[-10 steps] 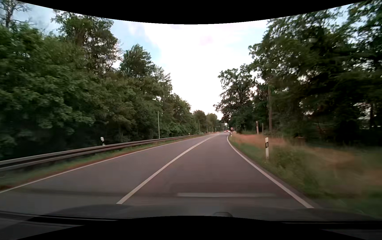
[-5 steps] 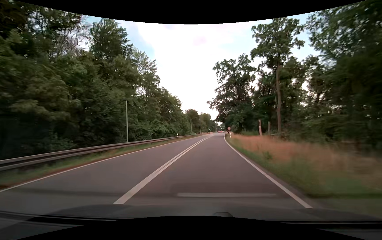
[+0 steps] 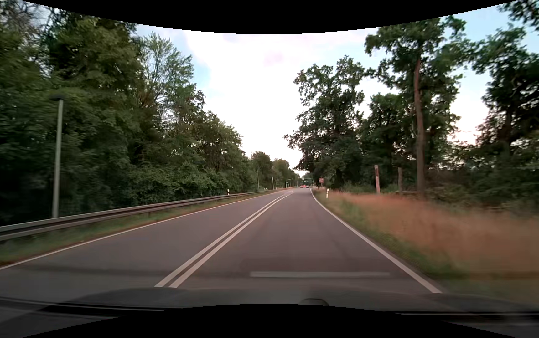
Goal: Follow the waypoints while adhering to traffic rules and regulations
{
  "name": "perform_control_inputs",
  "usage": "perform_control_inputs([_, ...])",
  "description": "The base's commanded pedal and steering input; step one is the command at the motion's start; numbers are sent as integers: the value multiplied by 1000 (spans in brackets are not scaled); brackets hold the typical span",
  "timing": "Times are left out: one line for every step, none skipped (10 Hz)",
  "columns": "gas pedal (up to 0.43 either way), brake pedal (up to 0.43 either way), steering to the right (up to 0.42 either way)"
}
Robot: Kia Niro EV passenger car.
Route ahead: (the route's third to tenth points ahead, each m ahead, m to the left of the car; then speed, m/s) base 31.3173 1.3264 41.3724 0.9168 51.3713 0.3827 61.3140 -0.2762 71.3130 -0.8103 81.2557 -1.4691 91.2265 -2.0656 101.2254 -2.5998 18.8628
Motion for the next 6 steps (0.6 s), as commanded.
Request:
perform_control_inputs([0, 0, 8])
perform_control_inputs([0, 0, 8])
perform_control_inputs([0, 0, 7])
perform_control_inputs([0, 0, 6])
perform_control_inputs([0, 0, 6])
perform_control_inputs([0, 0, 4])
